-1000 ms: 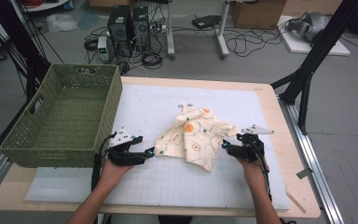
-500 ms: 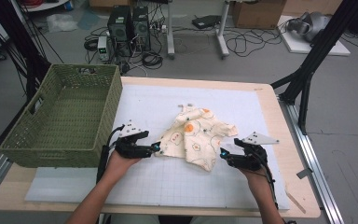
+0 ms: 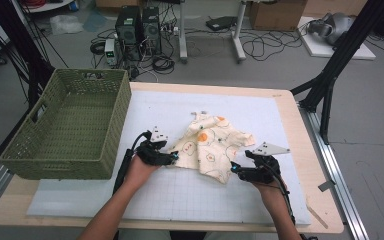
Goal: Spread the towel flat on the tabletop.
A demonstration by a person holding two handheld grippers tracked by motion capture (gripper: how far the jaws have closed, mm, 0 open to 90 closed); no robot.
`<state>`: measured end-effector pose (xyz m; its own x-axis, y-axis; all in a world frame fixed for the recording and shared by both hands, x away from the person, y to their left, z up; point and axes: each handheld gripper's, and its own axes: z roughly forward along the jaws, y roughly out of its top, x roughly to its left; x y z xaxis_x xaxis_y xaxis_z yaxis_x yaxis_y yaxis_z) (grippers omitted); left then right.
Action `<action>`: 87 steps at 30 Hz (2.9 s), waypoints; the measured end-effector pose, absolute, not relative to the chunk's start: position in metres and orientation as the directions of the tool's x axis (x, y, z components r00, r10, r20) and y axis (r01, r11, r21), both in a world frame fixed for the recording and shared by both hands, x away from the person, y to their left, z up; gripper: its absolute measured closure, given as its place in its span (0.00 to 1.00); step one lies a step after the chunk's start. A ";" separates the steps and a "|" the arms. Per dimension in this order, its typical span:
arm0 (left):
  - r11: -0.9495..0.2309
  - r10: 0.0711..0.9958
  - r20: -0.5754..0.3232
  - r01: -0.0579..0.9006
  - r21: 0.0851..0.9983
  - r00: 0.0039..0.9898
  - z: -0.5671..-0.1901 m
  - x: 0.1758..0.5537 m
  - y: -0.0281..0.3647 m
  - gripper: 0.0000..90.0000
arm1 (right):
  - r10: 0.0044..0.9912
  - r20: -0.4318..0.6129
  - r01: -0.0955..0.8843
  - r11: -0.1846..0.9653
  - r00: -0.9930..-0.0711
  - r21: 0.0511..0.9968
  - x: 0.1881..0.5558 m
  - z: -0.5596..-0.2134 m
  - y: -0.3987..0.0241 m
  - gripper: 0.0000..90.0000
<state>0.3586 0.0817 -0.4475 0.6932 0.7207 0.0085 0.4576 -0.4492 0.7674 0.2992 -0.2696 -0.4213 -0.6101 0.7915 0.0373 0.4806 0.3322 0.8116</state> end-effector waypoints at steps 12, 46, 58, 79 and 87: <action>-0.495 0.677 0.037 0.417 0.762 0.735 -0.445 0.347 0.082 0.97 | 0.793 0.059 0.508 0.329 -0.606 0.796 0.300 -0.425 -0.268 0.34; -0.391 0.676 -0.107 0.479 0.786 0.729 -0.445 0.288 0.145 0.94 | 0.691 -0.026 0.484 0.532 -0.722 0.694 0.282 -0.439 -0.241 0.98; -0.331 0.713 -0.134 0.498 0.802 0.689 -0.439 0.307 0.131 0.45 | 0.713 -0.102 0.484 0.566 -0.693 0.668 0.246 -0.433 -0.274 0.89; -0.267 0.805 -0.078 0.476 0.838 0.589 -0.425 0.416 0.093 0.47 | 0.788 -0.003 0.440 0.347 -0.616 0.828 0.278 -0.427 -0.277 0.33; -0.312 0.784 -0.070 0.489 0.815 0.617 -0.430 0.435 0.066 0.47 | 0.787 -0.003 0.425 0.336 -0.617 0.840 0.294 -0.425 -0.270 0.30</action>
